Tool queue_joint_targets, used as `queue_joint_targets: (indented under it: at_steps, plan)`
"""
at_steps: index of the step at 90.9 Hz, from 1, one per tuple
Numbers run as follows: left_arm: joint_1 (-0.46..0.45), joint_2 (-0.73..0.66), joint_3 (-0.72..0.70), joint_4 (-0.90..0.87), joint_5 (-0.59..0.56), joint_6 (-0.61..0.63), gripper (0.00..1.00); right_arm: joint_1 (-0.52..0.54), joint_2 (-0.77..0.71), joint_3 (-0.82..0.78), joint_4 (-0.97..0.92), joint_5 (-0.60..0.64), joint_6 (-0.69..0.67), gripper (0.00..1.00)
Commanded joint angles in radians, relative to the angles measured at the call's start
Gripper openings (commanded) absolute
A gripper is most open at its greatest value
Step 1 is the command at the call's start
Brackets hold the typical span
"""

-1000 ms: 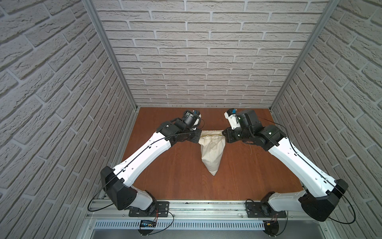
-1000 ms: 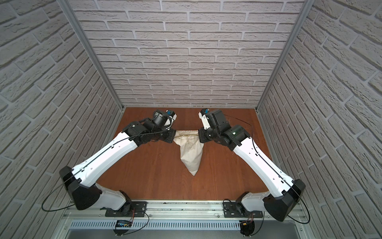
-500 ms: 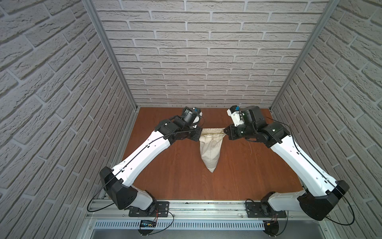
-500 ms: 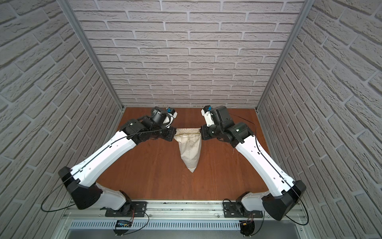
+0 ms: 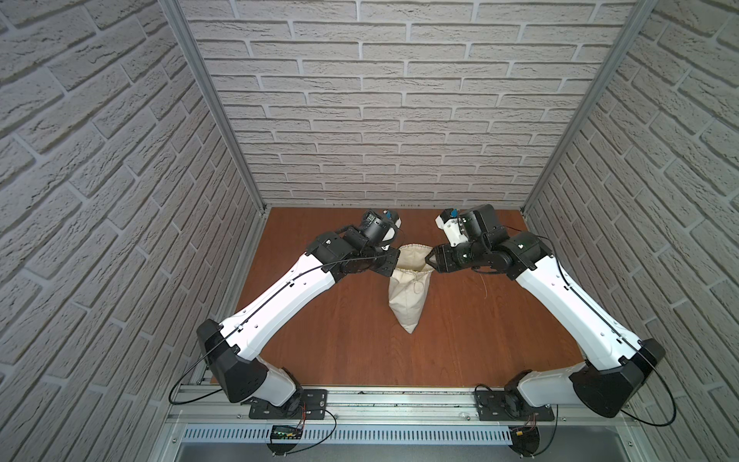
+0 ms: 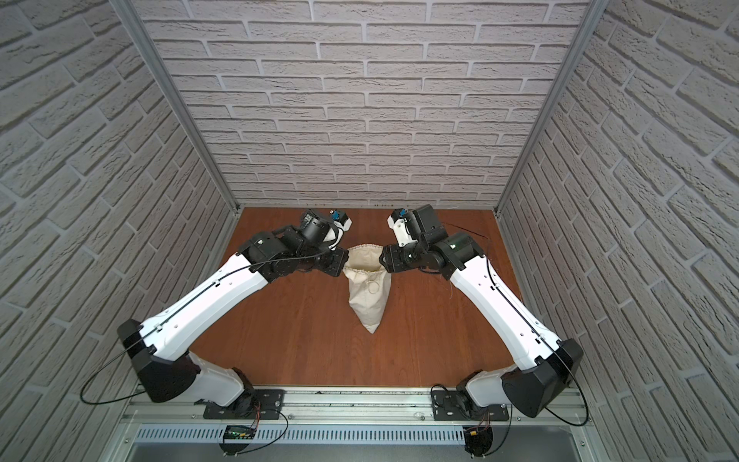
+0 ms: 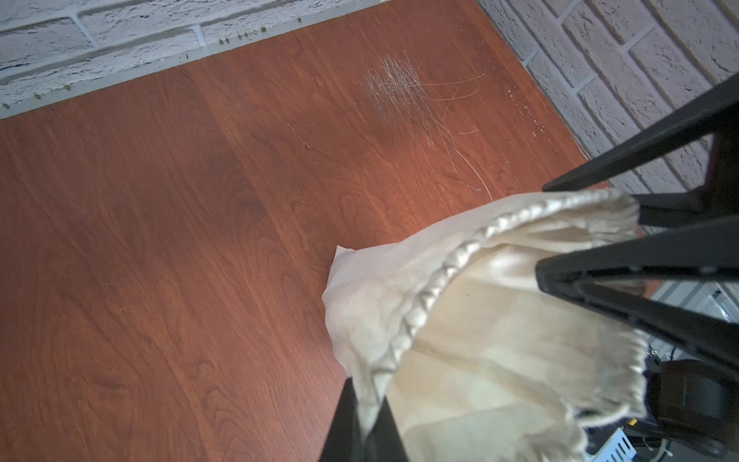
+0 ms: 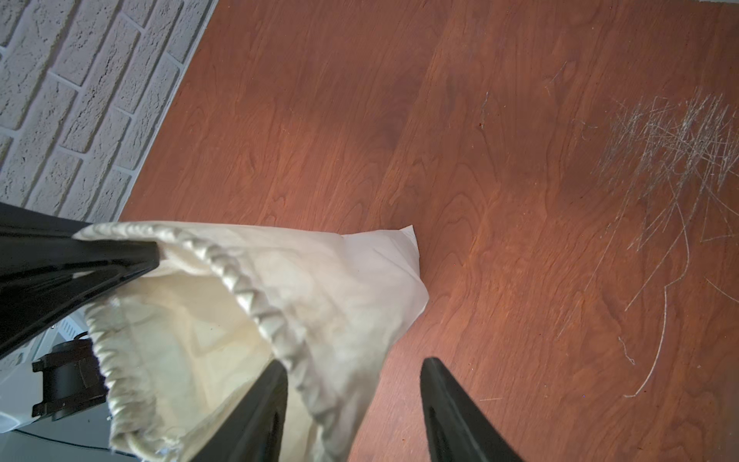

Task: Close the soil bag
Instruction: Adjust the soil bag at the center of the board.

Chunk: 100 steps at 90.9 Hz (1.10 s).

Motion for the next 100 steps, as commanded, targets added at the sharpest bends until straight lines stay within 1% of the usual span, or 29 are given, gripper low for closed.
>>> queue_joint_targets:
  at_steps: [1,7,14,22,28,32,42,51,53,57,60,71,84,90,100]
  plan:
    - [-0.013,0.007,0.037,0.013,-0.013,0.001,0.01,0.018,0.010,0.026,-0.012,-0.004,-0.008,0.58]
    - [-0.018,0.011,0.037,0.017,-0.017,0.000,0.01,0.026,0.009,0.024,-0.012,0.005,-0.006,0.55]
    - [-0.023,0.012,0.037,0.015,-0.022,0.000,0.01,0.030,0.002,0.028,-0.020,0.026,-0.004,0.45]
    - [-0.022,0.010,0.034,0.008,-0.036,0.004,0.02,0.030,-0.022,0.017,-0.025,0.062,-0.002,0.27]
    - [-0.023,0.006,0.033,-0.004,-0.052,0.013,0.02,0.030,-0.042,0.013,-0.041,0.101,-0.004,0.09]
    - [-0.022,0.002,0.034,-0.011,-0.067,0.019,0.02,0.030,-0.054,0.012,-0.051,0.130,-0.007,0.04]
    - [-0.014,-0.012,0.028,-0.022,-0.080,0.025,0.02,0.025,-0.065,0.024,-0.061,0.170,-0.013,0.03]
    - [-0.010,-0.026,0.017,-0.017,-0.074,0.024,0.04,0.024,-0.056,0.049,-0.062,0.158,-0.014,0.03]
    - [-0.010,-0.027,0.014,-0.015,-0.073,0.024,0.06,0.025,-0.053,0.050,-0.058,0.148,-0.014,0.03]
    - [-0.010,-0.028,0.010,-0.011,-0.073,0.023,0.17,0.025,-0.050,0.052,-0.050,0.123,-0.012,0.03]
    - [-0.010,-0.028,0.009,-0.007,-0.071,0.023,0.21,0.025,-0.047,0.051,-0.040,0.104,-0.010,0.03]
    - [-0.008,-0.014,0.013,0.004,-0.056,0.031,0.29,0.029,-0.042,0.027,-0.008,0.050,-0.003,0.03]
    - [-0.007,0.035,0.071,-0.019,-0.043,0.061,0.40,0.035,-0.033,0.017,0.006,0.025,-0.004,0.03]
    - [-0.007,0.049,0.086,-0.029,-0.042,0.063,0.43,0.037,-0.035,0.013,0.012,0.020,-0.001,0.03]
    - [-0.007,0.047,0.071,-0.015,-0.032,0.059,0.47,0.039,-0.039,0.005,0.020,0.012,-0.003,0.03]
